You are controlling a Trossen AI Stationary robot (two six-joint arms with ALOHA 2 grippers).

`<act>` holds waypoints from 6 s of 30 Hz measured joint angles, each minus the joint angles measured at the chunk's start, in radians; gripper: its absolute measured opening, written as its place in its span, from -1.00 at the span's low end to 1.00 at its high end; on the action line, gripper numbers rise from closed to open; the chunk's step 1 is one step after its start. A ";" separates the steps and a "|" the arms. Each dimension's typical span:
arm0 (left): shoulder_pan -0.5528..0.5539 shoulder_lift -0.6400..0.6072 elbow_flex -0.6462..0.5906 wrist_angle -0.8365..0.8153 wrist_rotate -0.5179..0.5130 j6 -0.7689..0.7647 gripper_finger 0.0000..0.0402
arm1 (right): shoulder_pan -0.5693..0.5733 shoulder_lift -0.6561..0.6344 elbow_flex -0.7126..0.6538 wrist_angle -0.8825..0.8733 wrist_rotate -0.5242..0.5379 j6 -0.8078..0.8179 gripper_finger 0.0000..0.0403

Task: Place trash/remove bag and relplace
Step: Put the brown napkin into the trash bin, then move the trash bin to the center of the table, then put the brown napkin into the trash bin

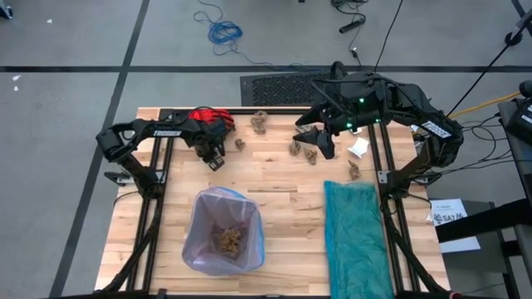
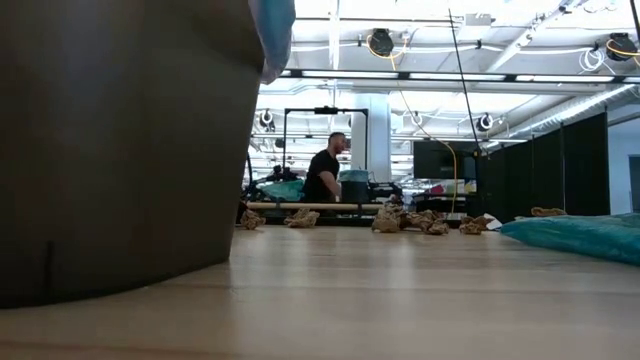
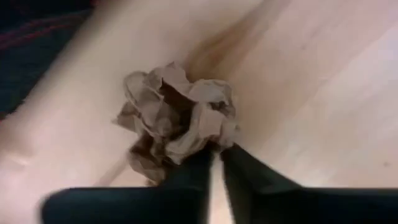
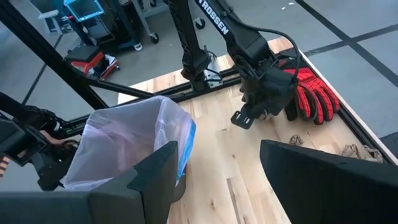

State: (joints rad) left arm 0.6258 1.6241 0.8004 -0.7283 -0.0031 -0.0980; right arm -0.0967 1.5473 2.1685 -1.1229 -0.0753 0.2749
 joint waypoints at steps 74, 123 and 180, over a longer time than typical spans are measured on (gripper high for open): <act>-0.899 -0.217 0.856 -0.502 0.423 -0.686 -0.53 | 0.000 -0.001 0.000 0.011 -0.035 -0.119 0.10; -0.540 -0.073 1.008 -0.477 0.064 -0.326 -1.00 | 0.000 -0.005 0.000 -0.085 -0.025 -0.194 -0.16; -0.020 0.315 0.398 0.014 0.288 0.223 -0.34 | -0.415 0.045 0.000 0.012 -0.038 -0.233 -0.16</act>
State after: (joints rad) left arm 0.6055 1.9395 1.1989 -0.7139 0.2848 0.1249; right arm -0.5114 1.5925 2.1689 -1.1108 -0.1130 0.0419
